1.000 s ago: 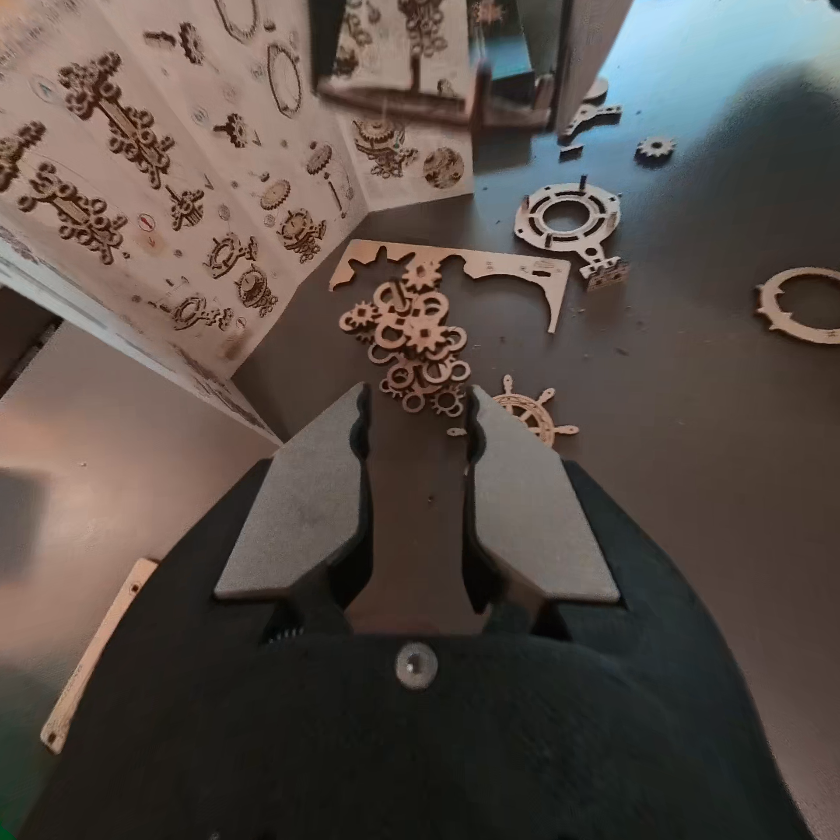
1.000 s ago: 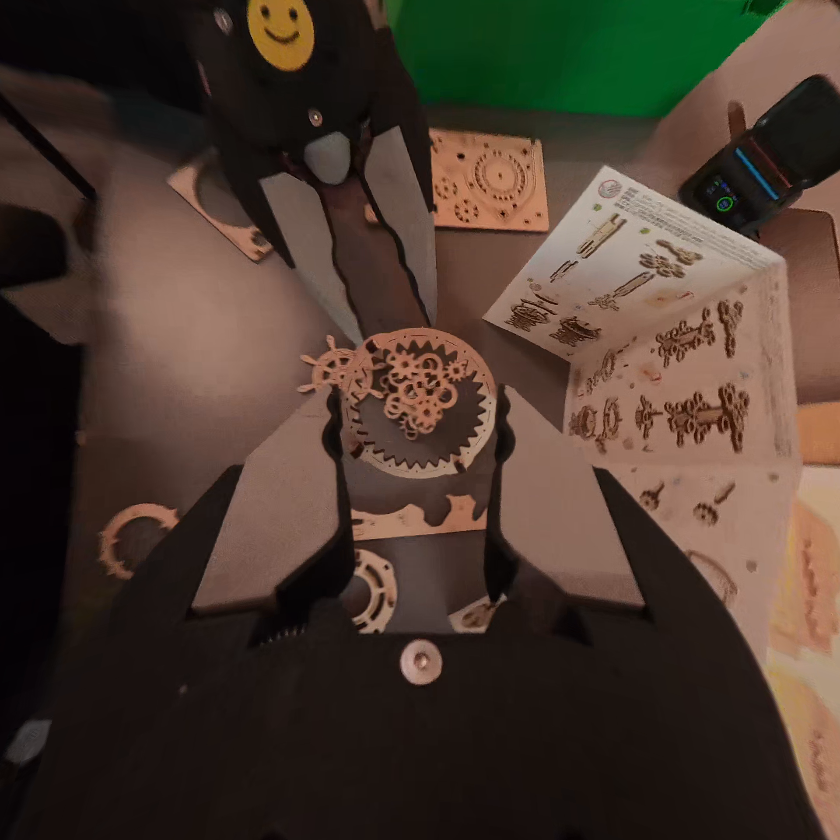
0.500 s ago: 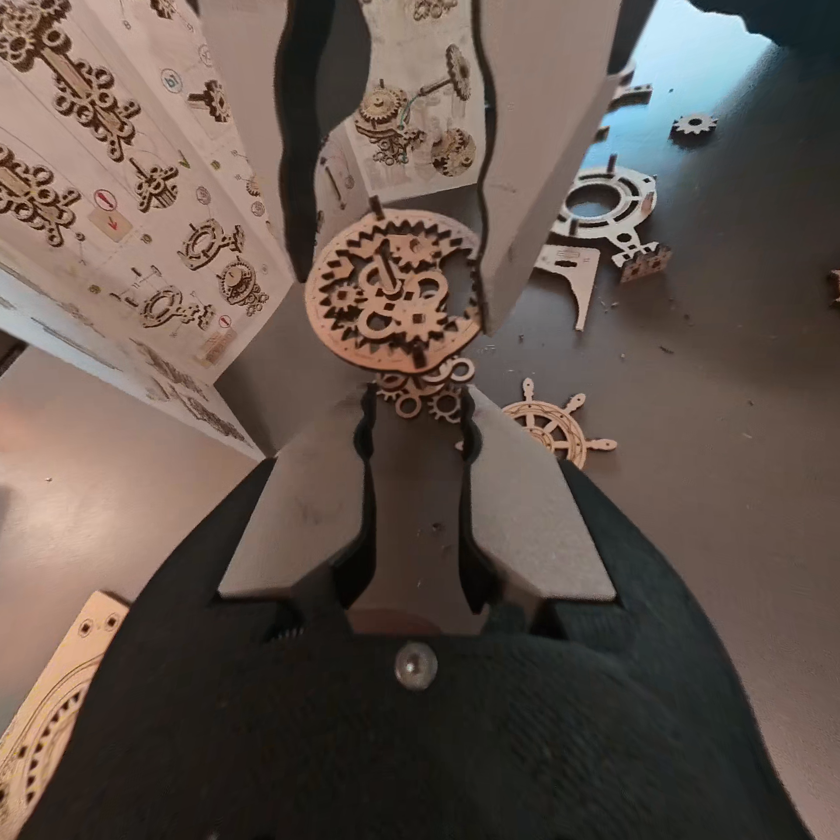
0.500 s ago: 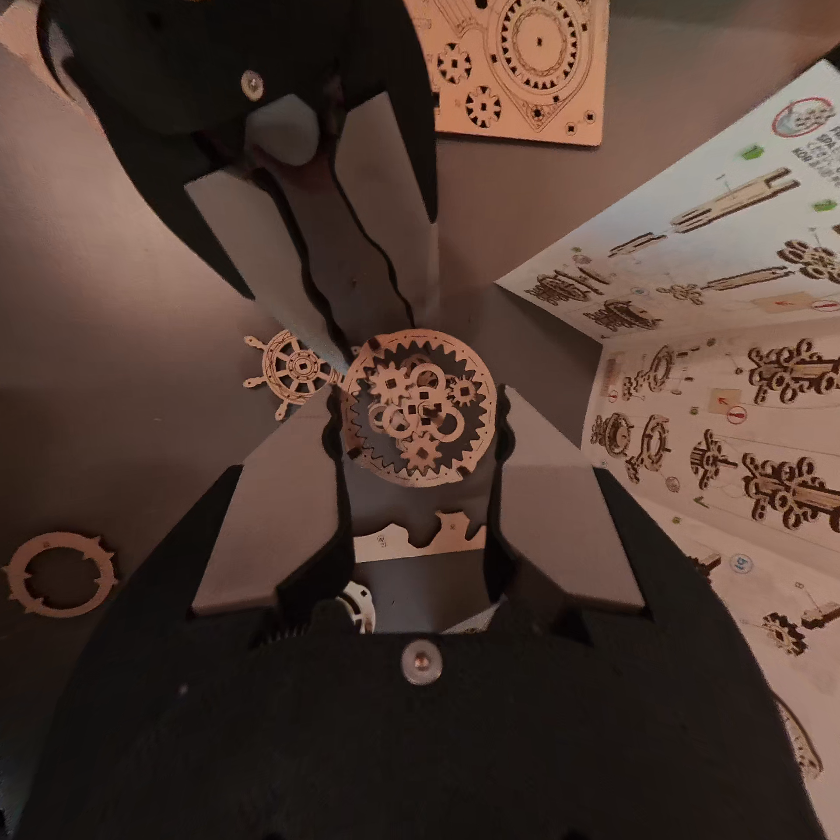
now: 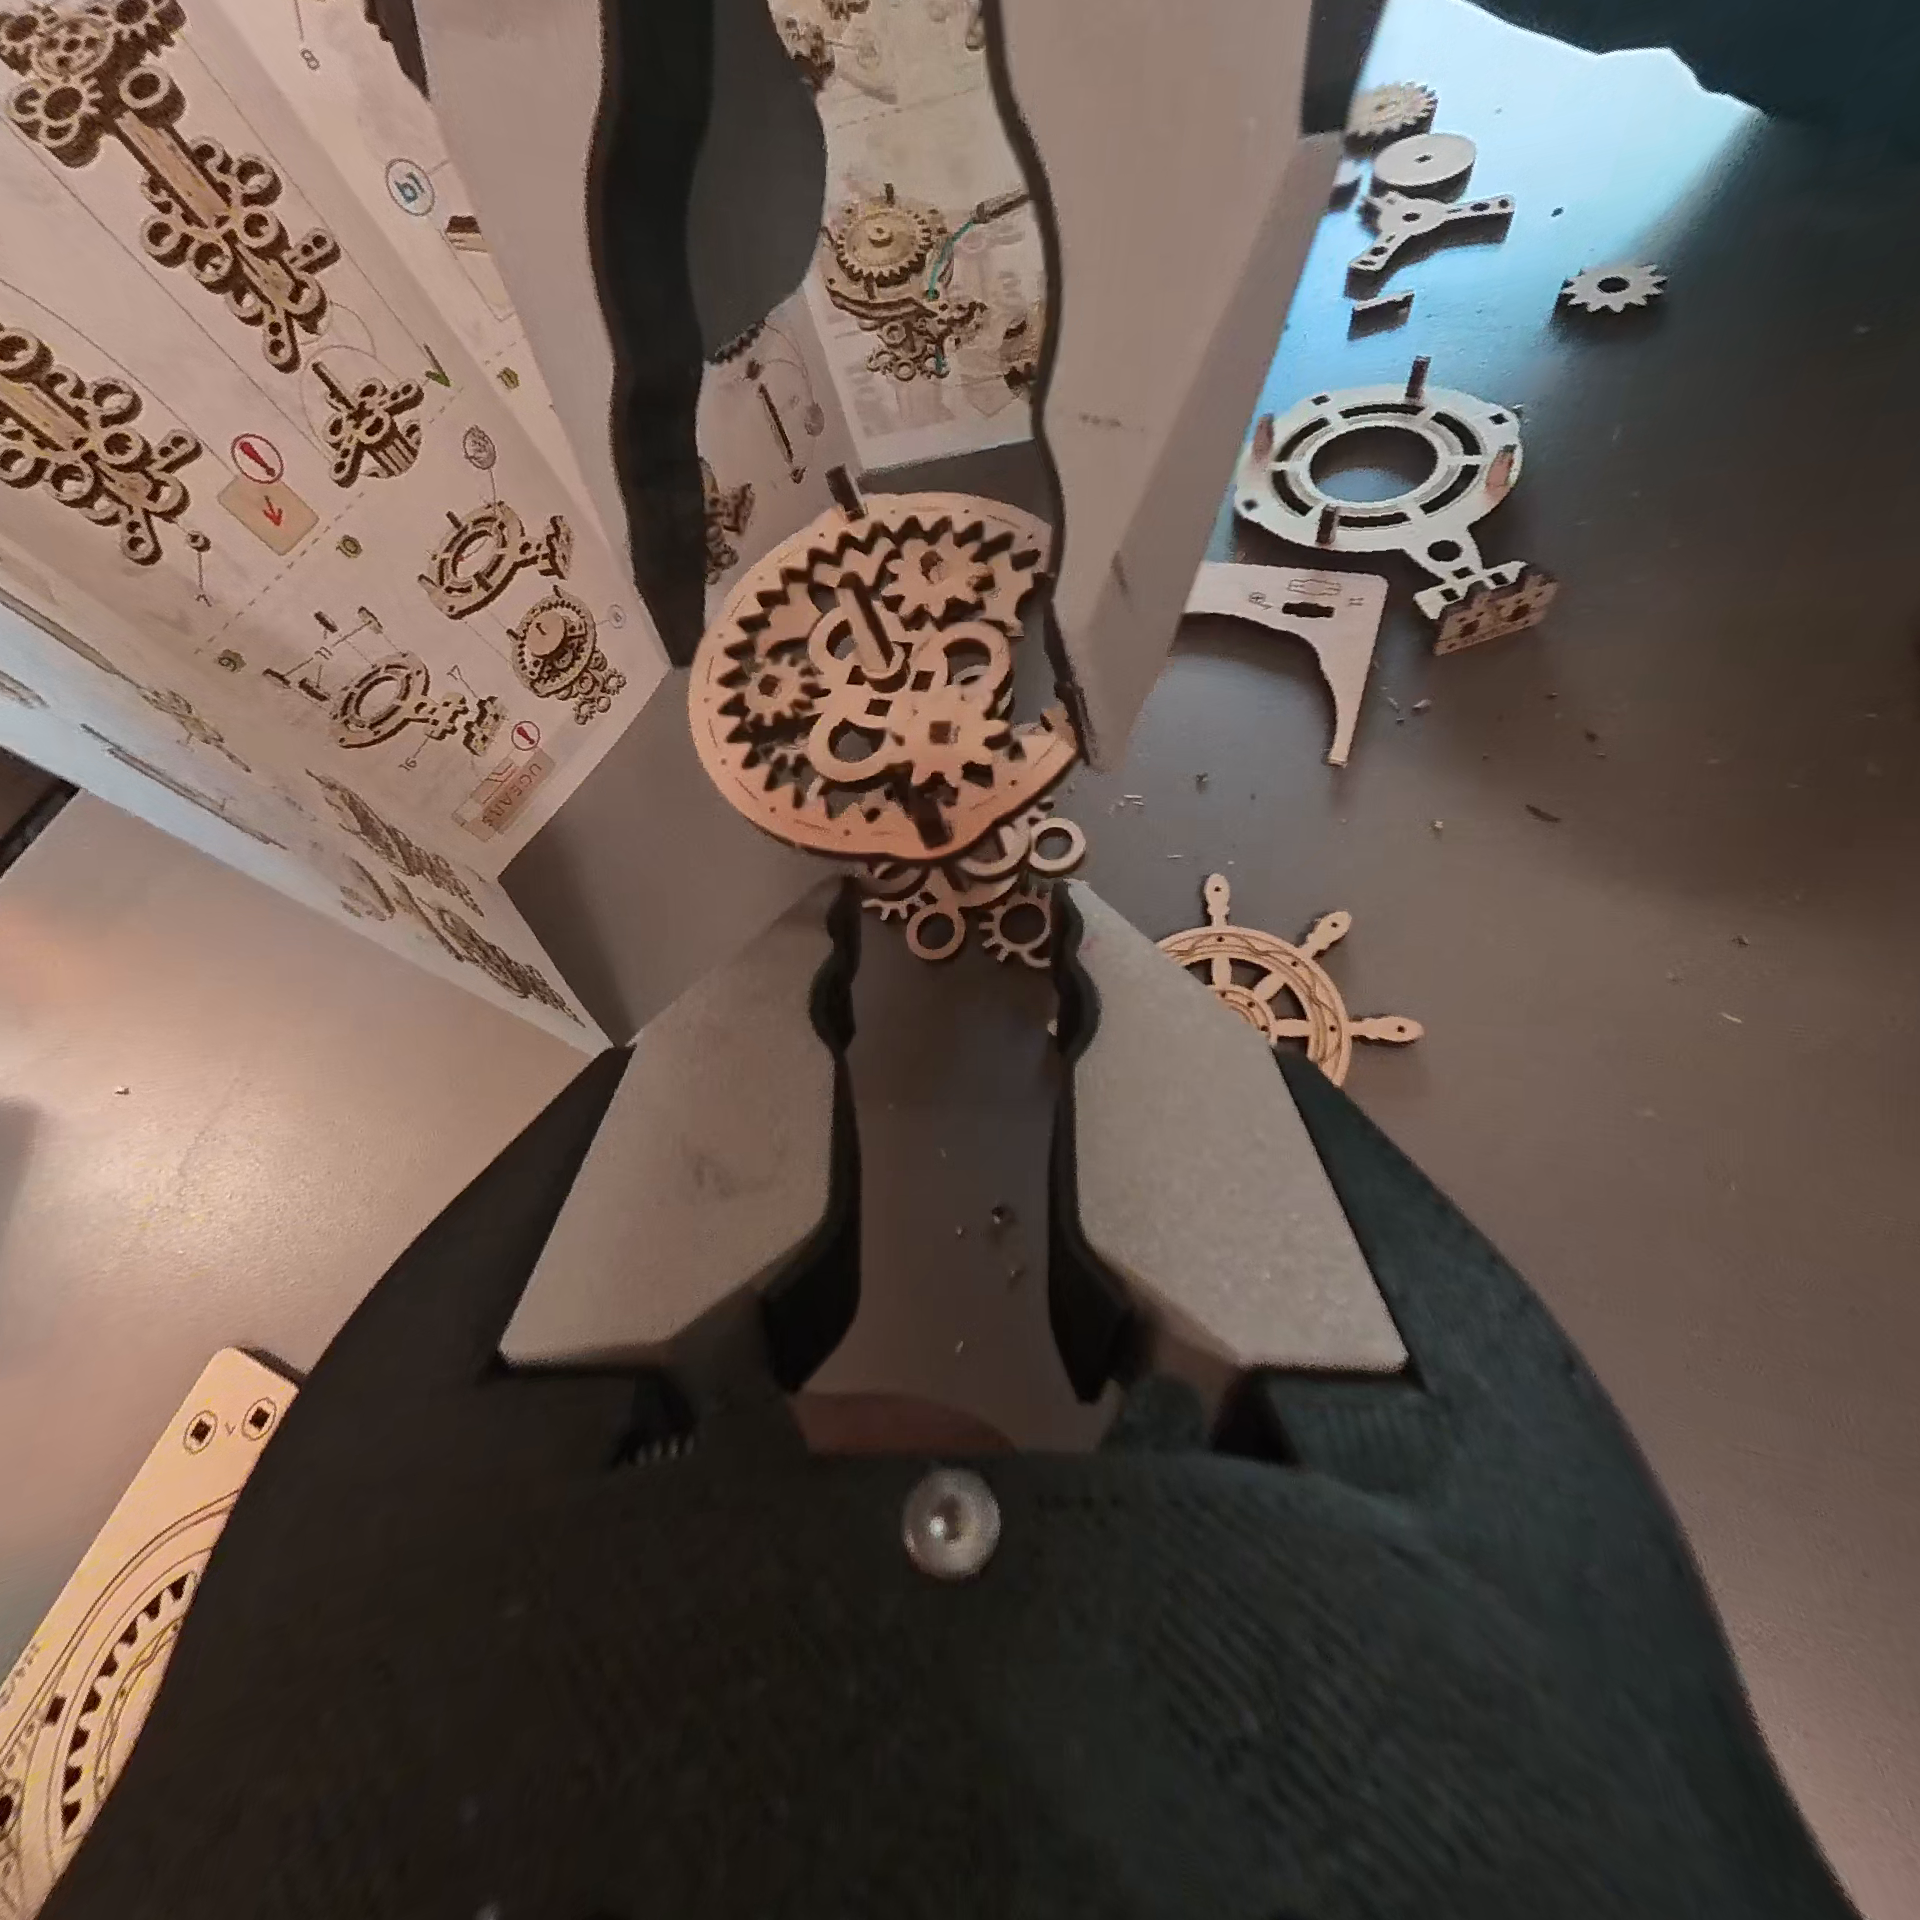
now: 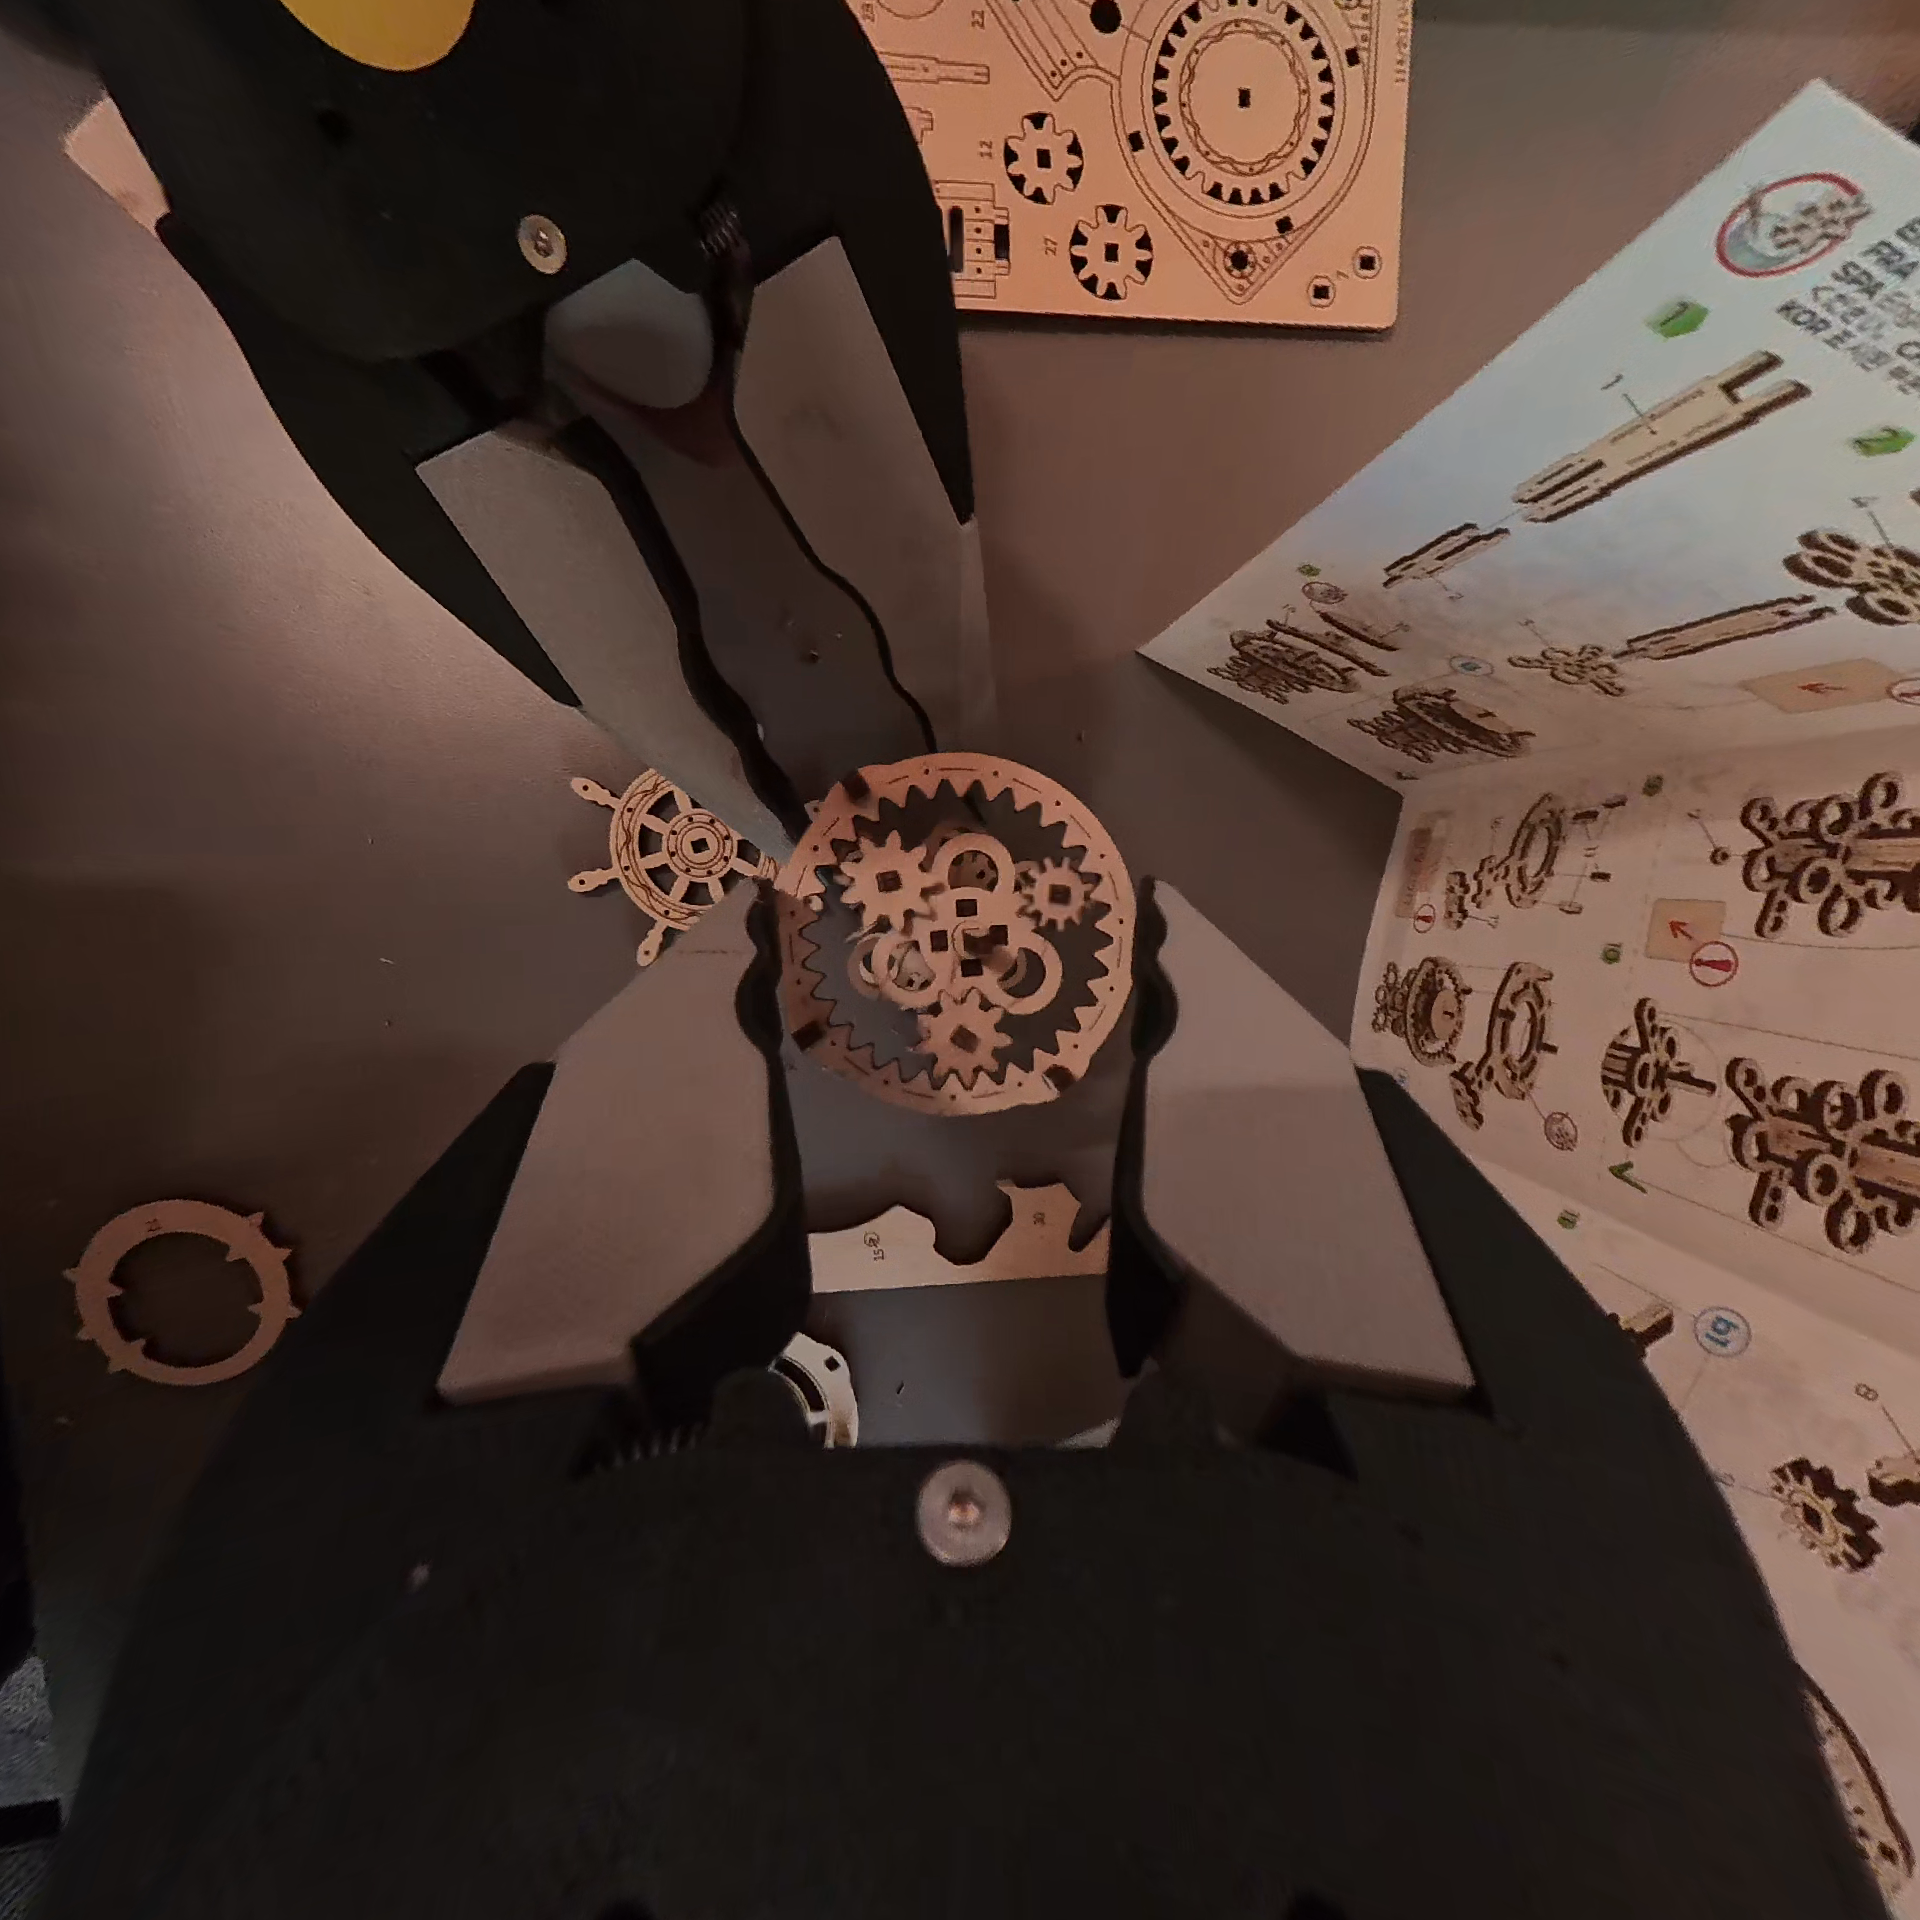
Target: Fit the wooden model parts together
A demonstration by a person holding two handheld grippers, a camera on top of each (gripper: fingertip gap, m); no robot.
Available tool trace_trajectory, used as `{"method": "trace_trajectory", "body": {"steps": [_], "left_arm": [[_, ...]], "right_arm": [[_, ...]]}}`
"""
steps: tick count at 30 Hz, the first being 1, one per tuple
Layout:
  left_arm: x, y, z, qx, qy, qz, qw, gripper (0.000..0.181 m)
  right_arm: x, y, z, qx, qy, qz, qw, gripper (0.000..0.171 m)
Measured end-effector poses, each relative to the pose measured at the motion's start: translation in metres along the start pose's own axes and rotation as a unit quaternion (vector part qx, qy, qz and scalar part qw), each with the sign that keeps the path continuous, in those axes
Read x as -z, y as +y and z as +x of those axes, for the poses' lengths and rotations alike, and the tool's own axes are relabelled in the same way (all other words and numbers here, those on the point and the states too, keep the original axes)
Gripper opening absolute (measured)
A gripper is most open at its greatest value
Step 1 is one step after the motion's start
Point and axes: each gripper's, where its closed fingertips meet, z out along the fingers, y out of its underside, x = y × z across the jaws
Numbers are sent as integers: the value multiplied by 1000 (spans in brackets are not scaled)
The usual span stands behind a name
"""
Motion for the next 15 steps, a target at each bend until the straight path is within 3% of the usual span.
{"method": "trace_trajectory", "body": {"steps": [15], "left_arm": [[1, 0, 0, 3, -1, 2, 1000, 30]], "right_arm": [[2, 3, 2, -42, -6, 10, 999, 66]]}}
